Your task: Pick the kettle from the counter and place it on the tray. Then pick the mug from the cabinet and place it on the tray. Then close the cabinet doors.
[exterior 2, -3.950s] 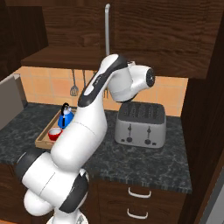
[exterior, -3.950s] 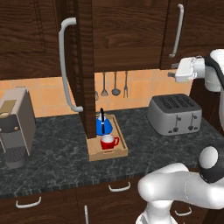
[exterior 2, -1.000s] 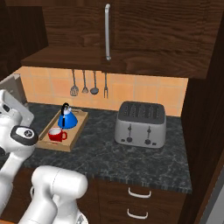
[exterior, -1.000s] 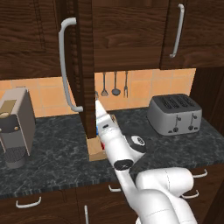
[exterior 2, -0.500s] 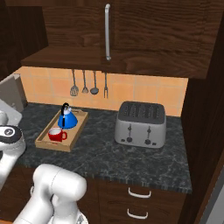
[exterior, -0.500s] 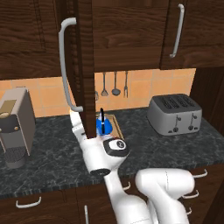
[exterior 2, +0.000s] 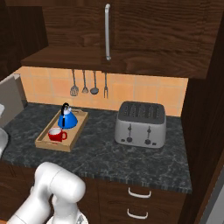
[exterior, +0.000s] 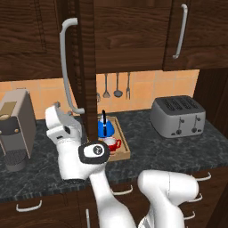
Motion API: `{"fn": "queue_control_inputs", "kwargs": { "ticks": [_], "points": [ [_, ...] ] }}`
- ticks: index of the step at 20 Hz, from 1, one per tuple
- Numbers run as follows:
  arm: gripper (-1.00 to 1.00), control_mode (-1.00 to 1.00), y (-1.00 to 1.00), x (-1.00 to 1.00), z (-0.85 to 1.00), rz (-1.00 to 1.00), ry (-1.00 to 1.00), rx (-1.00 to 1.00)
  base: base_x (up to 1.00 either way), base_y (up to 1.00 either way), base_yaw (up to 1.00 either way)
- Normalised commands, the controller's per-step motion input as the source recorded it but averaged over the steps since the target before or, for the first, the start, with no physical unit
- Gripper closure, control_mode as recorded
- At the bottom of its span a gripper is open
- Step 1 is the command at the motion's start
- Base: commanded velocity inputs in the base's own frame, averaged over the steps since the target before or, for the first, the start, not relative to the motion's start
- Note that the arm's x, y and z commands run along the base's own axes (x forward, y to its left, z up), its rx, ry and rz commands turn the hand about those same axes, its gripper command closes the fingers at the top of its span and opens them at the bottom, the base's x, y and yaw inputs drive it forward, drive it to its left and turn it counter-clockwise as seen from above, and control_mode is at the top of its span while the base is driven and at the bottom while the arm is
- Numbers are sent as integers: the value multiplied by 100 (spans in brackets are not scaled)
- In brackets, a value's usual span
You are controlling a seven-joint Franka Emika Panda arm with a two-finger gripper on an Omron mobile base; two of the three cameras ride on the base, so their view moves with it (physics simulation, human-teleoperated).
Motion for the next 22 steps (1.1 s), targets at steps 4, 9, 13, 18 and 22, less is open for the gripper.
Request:
{"fn": "queue_control_inputs", "kwargs": {
  "ticks": [4,9,13,18,22],
  "points": [
    [-100,-100,22,-29,50,-26,-9,3,0,0,0],
    [-100,-100,-3,-22,48,-36,0,13,0,0,0],
    [-100,-100,-17,-18,48,-35,0,20,0,0,0],
    [-100,-100,-50,-4,32,-24,0,19,0,0,0],
    [-100,-100,-68,2,8,-9,-3,14,0,0,0]
  ]
}}
